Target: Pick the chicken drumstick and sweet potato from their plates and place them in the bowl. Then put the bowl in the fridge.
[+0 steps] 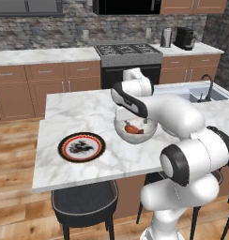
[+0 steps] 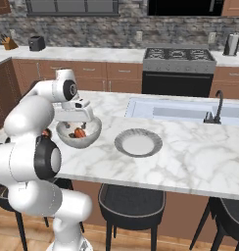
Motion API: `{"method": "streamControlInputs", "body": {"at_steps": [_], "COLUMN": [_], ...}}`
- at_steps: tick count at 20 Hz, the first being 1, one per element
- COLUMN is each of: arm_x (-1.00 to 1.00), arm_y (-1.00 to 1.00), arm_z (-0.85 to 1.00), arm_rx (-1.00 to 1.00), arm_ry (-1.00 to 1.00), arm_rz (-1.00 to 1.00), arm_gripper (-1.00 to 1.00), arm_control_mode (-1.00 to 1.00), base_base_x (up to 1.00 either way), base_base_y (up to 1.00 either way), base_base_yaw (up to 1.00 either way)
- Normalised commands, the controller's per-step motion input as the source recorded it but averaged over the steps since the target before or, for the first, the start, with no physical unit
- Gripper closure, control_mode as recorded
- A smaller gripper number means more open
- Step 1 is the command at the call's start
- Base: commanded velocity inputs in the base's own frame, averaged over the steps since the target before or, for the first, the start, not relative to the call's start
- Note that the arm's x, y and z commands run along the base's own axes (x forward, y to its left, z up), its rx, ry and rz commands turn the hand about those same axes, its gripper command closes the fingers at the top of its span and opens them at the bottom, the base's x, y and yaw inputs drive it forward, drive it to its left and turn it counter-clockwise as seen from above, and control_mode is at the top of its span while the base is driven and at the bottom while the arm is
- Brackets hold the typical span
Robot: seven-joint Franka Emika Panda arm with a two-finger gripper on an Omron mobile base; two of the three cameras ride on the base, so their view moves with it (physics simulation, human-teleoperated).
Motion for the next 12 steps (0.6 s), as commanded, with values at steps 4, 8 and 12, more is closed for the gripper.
{"method": "streamControlInputs", "body": {"at_steps": [4, 8, 12], "arm_x": [0.01, -0.37, -0.64], "arm_y": [-0.17, -0.41, -0.30], "arm_z": [0.31, 0.44, 0.08], "arm_rx": [0.01, 0.06, 0.03], "arm_ry": [0.00, -0.01, -0.04], "arm_rz": [0.00, -0.10, -0.26], "arm_gripper": [-1.00, -1.00, -1.00], "arm_control_mode": [-1.00, -1.00, -1.00], "base_base_x": [0.00, 0.00, 0.00], "base_base_y": [0.00, 0.00, 0.00], "base_base_yaw": [0.00, 0.00, 0.00]}}
